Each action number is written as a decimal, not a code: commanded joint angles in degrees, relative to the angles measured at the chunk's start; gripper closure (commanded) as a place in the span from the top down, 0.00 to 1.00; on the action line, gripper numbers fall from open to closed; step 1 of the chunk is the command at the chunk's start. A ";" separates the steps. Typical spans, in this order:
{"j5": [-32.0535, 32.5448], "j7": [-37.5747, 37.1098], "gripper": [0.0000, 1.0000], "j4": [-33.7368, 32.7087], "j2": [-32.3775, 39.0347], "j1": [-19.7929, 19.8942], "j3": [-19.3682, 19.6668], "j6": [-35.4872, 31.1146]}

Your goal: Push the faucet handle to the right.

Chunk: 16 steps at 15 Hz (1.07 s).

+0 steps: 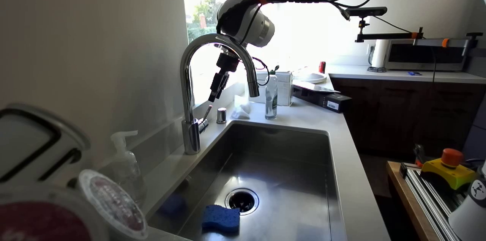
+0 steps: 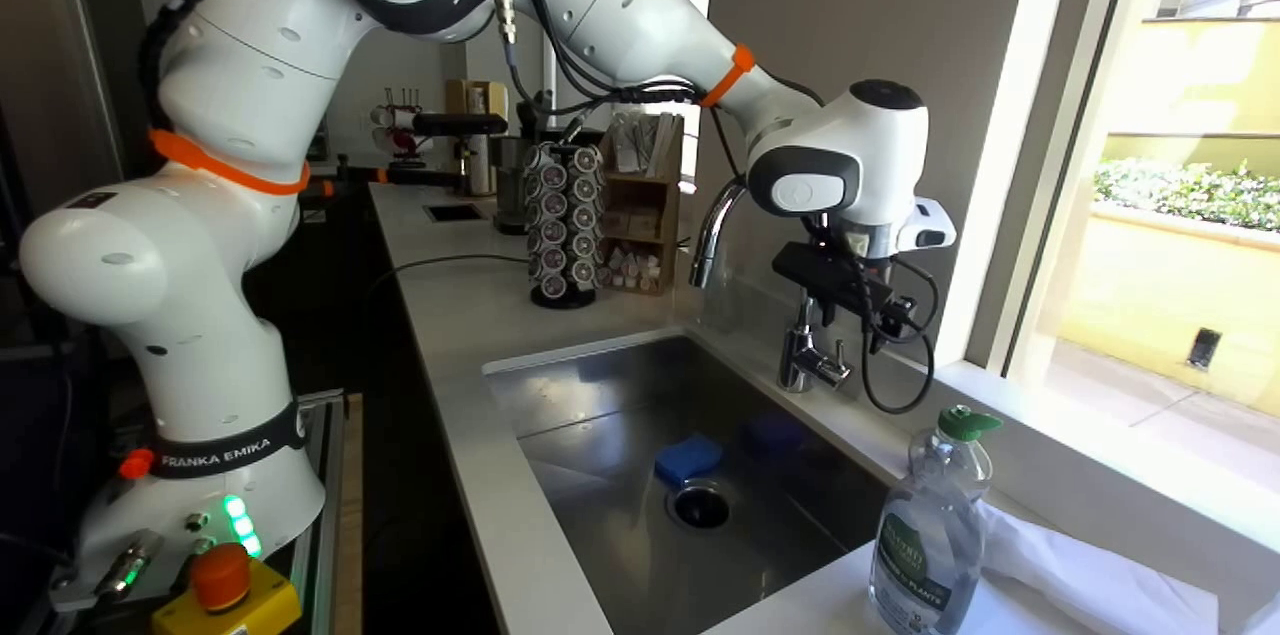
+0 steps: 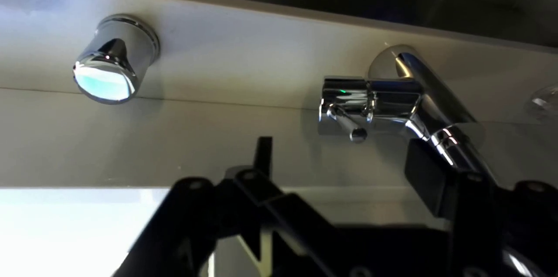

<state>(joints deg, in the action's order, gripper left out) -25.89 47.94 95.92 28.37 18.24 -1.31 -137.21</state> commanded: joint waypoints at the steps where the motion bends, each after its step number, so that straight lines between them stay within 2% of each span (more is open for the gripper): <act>1: 1.57 0.63 0.64 -1.57 1.72 0.47 -0.85 1.68; 3: 1.91 0.29 0.89 -1.47 1.87 0.31 -0.77 1.78; 4: 1.94 0.15 0.89 -1.44 1.96 0.28 -0.79 1.80; 5: 1.91 0.09 0.96 -1.42 2.04 0.28 -0.85 1.89; 6: 1.94 -0.04 0.81 -1.48 2.20 0.24 -0.87 1.95; 7: 1.98 -0.11 0.57 -1.50 2.27 0.22 -0.90 2.00; 8: 1.99 -0.10 0.56 -1.50 2.35 0.22 -0.96 2.02; 14: 2.00 -0.28 0.08 -1.64 2.62 0.24 -1.09 1.90; 15: 1.98 -0.28 0.02 -1.67 2.62 0.23 -1.12 2.00; 16: 1.96 -0.34 0.00 -1.67 2.61 0.21 -1.16 2.05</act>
<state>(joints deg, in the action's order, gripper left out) -25.43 48.25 95.85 29.55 18.23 -2.03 -136.88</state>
